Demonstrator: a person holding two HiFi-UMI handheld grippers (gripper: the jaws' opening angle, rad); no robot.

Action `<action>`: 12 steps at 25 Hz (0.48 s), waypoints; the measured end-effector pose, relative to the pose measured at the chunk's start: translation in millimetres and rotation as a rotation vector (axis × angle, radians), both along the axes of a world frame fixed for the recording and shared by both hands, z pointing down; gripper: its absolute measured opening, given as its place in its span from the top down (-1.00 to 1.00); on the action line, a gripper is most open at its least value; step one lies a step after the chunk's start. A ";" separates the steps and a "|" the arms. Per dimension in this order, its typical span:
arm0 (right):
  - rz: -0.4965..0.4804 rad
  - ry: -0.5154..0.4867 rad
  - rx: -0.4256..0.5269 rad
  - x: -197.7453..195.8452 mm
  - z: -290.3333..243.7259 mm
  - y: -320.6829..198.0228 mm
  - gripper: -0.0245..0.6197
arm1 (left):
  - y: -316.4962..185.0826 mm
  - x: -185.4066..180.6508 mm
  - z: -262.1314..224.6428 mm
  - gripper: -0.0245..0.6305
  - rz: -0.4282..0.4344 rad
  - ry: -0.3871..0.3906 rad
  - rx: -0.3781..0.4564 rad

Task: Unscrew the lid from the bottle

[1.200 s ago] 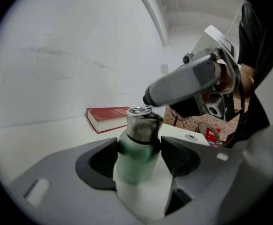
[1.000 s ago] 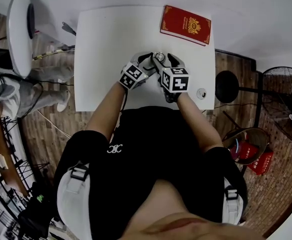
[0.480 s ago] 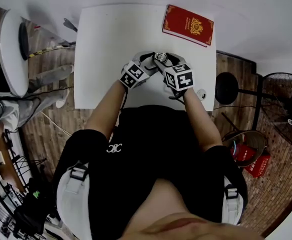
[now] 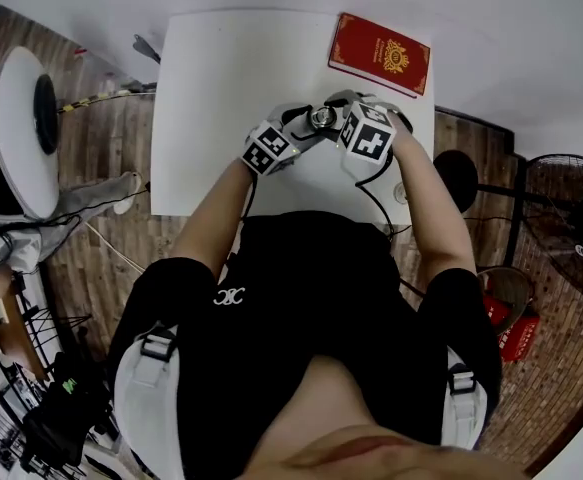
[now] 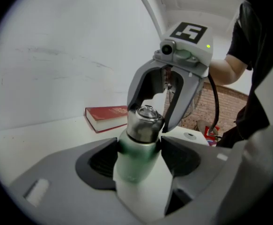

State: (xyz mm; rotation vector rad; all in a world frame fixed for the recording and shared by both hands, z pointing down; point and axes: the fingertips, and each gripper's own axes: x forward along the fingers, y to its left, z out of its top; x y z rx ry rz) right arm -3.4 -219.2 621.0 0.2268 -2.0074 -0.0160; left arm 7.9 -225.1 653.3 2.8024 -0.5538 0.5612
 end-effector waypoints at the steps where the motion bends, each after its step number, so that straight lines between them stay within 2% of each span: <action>1: -0.078 0.046 0.010 1.0 1.5 1.7 0.20 | 0.1 0.6 -0.1 -0.11 0.002 -0.004 0.002; 7: -0.528 0.320 0.108 9.9 8.1 8.4 0.20 | 2.0 1.6 -0.8 -0.11 0.013 -0.019 0.020; 9: -0.640 0.389 0.162 12.3 9.0 6.9 0.20 | 1.5 2.9 -1.2 -0.11 0.016 -0.023 0.023; 10: -0.655 0.401 0.179 11.9 9.0 5.5 0.20 | 0.7 2.6 -1.0 -0.11 0.016 -0.023 0.019; 12: -0.575 0.360 0.168 10.3 8.1 2.2 0.20 | -1.2 0.0 0.3 -0.11 0.011 -0.015 0.004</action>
